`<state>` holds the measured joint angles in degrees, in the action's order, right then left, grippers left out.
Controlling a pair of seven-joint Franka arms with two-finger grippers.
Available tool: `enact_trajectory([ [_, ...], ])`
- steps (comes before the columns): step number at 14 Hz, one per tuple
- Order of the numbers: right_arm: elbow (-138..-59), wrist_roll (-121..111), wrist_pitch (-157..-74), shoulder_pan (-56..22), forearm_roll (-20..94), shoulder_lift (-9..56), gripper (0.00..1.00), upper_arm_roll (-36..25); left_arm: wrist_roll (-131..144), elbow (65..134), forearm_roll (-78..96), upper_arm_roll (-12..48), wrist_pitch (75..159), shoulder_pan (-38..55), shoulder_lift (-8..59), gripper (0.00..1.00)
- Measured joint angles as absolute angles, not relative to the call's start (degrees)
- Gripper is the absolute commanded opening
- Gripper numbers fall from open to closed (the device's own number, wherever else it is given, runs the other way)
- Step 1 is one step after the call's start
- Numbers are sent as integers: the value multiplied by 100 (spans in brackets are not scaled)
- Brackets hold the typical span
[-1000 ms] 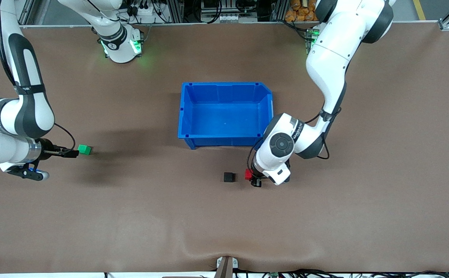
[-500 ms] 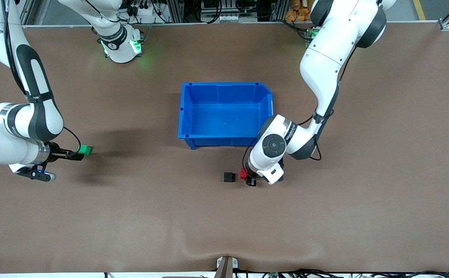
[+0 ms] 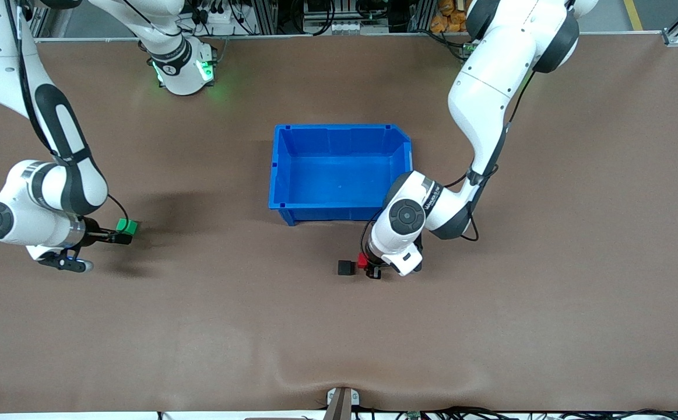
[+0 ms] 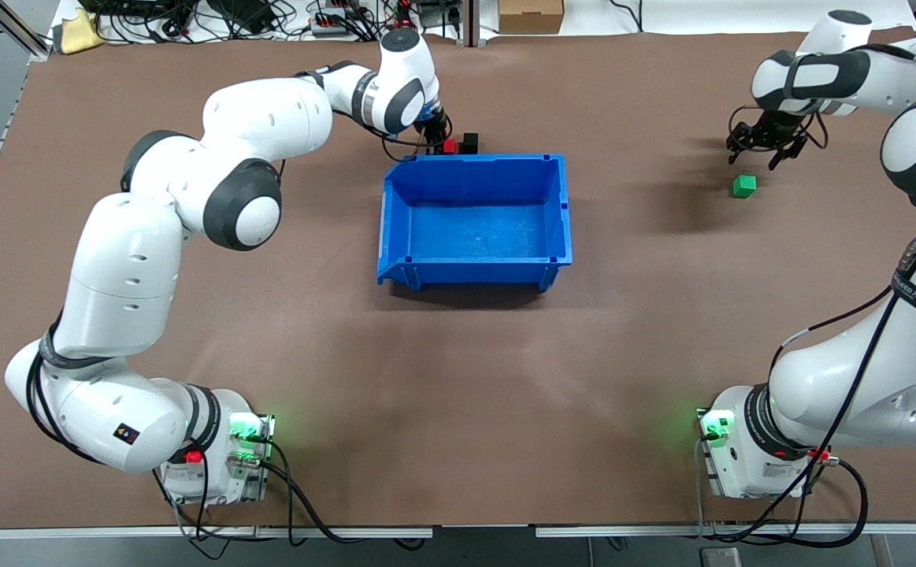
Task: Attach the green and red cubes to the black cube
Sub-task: 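Set the red cube against the black cube while the right gripper grasps green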
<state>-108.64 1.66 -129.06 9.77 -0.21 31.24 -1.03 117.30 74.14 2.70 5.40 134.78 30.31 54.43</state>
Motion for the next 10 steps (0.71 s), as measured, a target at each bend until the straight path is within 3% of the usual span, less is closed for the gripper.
enact_trajectory([
  [4,-10881,163,-12977,977,-21,3252,66,-100,11730,7409,270,540,13695,3044,5453,0],
  [7,-10898,164,-12959,978,-21,3289,62,-104,11730,7404,271,539,13851,3050,5490,0],
  [8,-10914,165,-12955,978,-21,3299,51,-104,11730,7399,271,538,13888,3050,5504,0],
  [9,-10928,165,-12950,978,-21,3309,31,-104,11730,7397,271,538,13939,3050,5516,0],
  [10,-10934,167,-12921,978,-21,3318,5,-104,11731,7395,271,538,14006,3050,5532,0],
])
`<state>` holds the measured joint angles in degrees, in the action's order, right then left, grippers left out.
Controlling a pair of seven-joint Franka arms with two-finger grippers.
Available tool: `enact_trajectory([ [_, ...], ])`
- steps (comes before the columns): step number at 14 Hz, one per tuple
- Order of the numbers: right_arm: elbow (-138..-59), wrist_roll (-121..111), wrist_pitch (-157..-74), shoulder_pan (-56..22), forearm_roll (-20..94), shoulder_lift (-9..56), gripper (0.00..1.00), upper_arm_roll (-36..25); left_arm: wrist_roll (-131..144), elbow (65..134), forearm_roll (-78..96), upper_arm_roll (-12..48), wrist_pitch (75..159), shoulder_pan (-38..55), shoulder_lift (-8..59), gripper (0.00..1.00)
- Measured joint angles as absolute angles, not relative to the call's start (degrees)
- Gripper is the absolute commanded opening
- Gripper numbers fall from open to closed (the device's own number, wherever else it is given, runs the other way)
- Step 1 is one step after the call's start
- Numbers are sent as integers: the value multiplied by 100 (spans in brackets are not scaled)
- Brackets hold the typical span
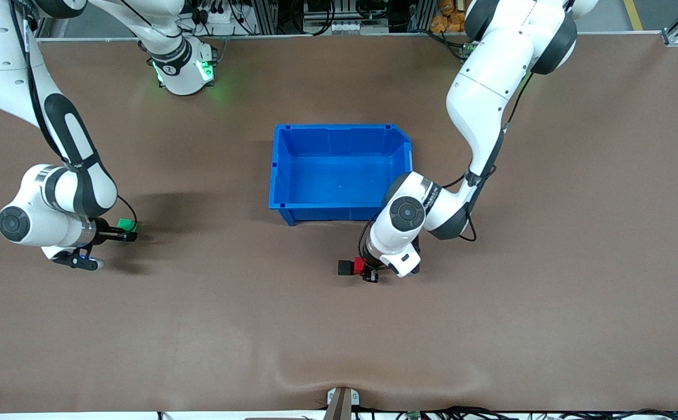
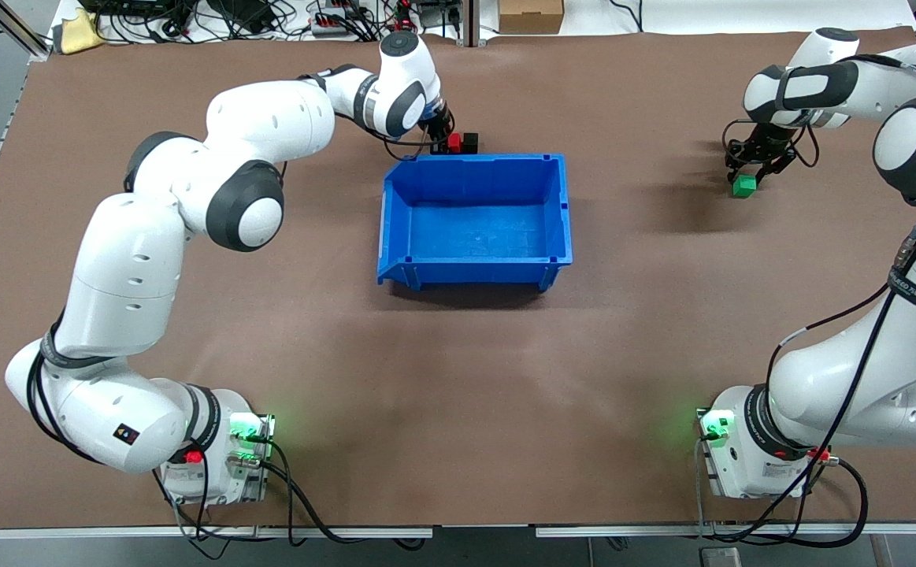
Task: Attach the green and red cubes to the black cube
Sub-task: 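Set the red cube against the black cube while the right gripper grasps green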
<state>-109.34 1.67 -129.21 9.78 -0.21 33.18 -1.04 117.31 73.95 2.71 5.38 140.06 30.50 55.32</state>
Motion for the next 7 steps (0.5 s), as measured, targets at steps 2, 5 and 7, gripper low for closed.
enact_trajectory([
  [2,-10930,185,-12718,979,-20,3321,0,-110,11737,7388,271,536,14164,3050,5575,0],
  [5,-10787,583,-12183,986,-15,3320,0,-104,11739,7377,271,517,14241,3055,5595,64],
  [7,-10549,949,-11947,970,3,3316,0,-42,11721,7376,271,431,14357,3092,5615,100],
])
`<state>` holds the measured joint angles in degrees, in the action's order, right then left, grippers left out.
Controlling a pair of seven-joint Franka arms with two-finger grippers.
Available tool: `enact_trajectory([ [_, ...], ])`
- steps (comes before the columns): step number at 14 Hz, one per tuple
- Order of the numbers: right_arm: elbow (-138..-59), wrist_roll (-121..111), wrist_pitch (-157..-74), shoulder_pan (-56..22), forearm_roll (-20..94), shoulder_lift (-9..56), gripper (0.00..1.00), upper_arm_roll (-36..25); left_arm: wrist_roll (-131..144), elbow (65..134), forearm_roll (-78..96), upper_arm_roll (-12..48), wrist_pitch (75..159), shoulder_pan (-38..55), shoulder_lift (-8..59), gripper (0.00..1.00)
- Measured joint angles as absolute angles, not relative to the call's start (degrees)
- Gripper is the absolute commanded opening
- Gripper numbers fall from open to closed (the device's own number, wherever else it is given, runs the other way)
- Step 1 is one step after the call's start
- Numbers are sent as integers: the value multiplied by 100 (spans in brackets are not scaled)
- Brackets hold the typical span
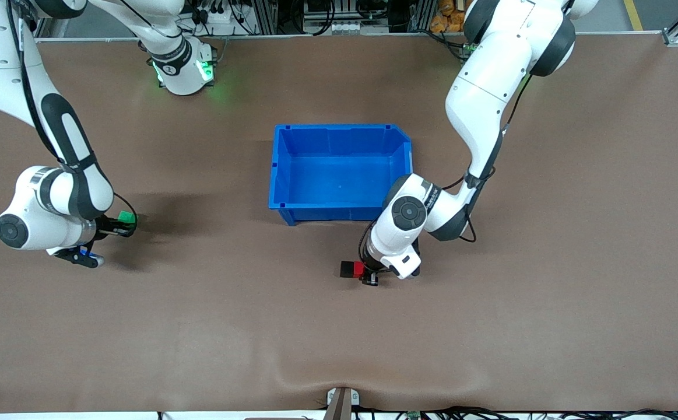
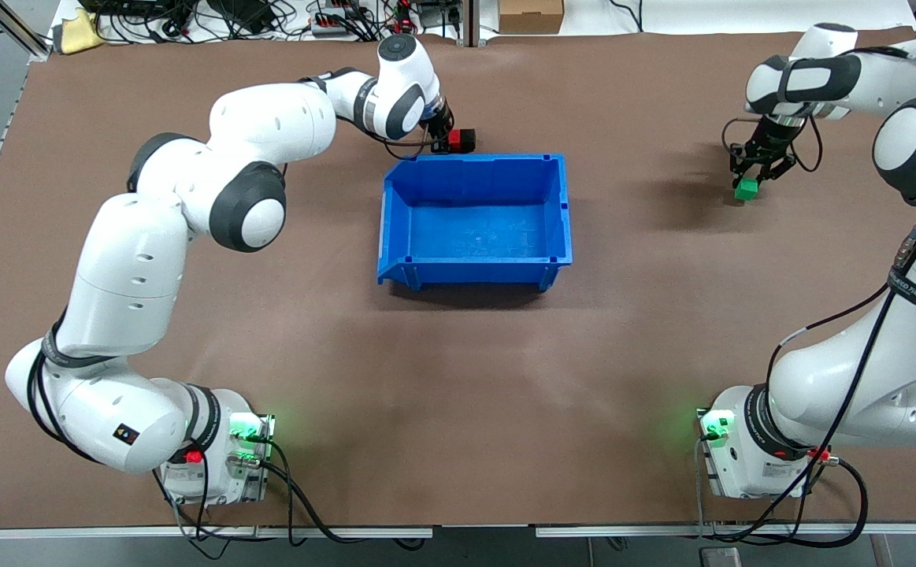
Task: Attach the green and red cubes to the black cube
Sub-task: 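Set the red cube against the black cube while the right gripper grasps green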
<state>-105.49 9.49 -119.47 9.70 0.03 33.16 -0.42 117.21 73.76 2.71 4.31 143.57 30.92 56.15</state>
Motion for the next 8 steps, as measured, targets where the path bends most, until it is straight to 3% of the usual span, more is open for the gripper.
enact_trajectory([
  [8,-9798,3398,-11597,246,935,3314,0,49,11444,7268,61,146,14485,3330,5597,100],
])
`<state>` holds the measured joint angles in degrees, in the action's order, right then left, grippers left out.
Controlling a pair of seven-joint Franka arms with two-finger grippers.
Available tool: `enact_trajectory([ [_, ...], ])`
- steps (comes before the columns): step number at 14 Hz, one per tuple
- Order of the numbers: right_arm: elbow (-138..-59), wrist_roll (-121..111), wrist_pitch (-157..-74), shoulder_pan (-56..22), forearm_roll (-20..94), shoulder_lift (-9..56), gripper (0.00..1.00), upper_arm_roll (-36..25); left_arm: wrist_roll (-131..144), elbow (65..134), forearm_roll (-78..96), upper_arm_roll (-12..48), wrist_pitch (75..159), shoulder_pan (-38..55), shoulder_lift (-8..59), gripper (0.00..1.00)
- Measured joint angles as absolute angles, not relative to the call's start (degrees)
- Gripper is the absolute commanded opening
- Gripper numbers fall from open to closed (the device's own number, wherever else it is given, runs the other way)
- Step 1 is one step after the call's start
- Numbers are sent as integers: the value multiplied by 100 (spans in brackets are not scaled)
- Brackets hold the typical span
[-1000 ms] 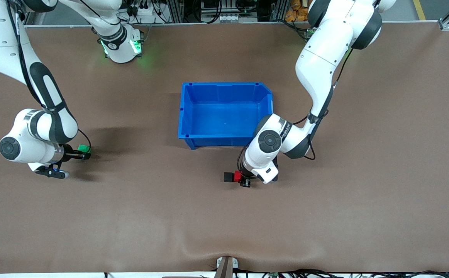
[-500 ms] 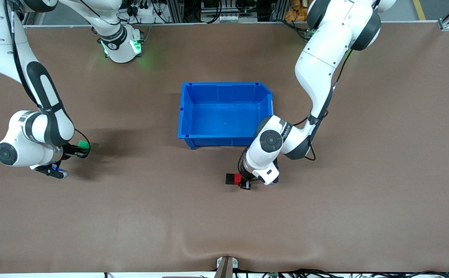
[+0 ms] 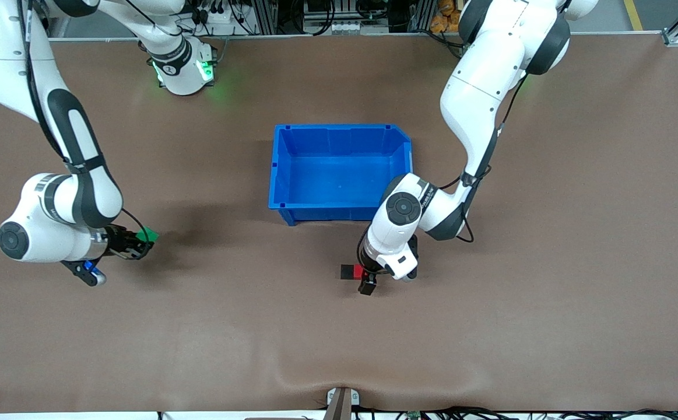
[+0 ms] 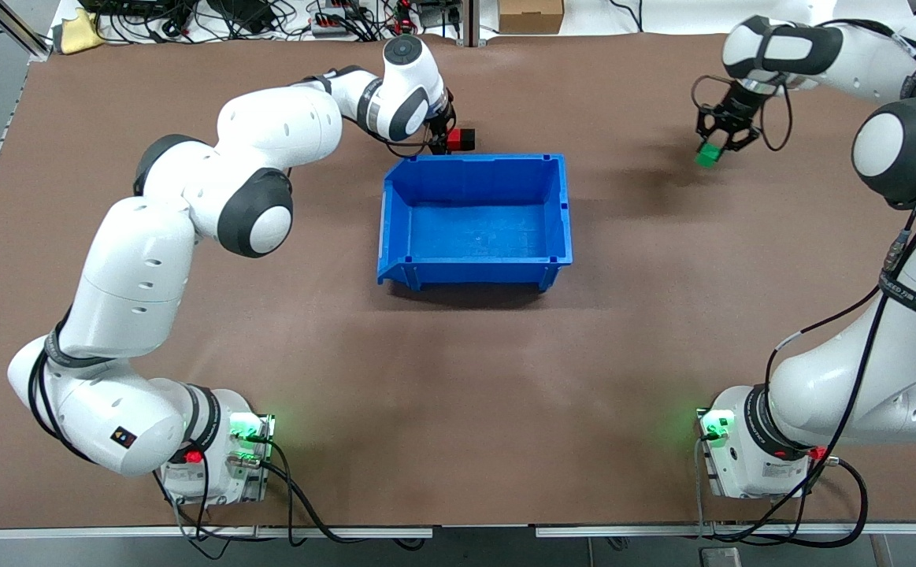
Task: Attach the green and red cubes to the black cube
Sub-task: 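Set the red cube against the black cube while the right gripper grasps green, then open the left gripper and withdraw while the right gripper carries the green cube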
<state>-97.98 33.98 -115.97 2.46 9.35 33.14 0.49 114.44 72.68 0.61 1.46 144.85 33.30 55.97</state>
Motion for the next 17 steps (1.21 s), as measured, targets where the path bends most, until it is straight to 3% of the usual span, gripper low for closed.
enact_trajectory([
  [5,-9434,5500,-11483,-454,1131,3322,0,67,11184,7199,-37,-18,13894,3103,5044,100],
  [11,-8990,7177,-11505,-858,1532,3588,0,69,9939,7320,-37,-5,13109,2054,4114,100],
  [14,-8788,7744,-11662,-1069,1891,3761,0,69,9079,7877,16,268,13023,1354,3521,100],
  [17,-8463,8598,-11826,-1271,1926,3965,0,70,8023,8839,22,1016,13012,415,2824,100],
])
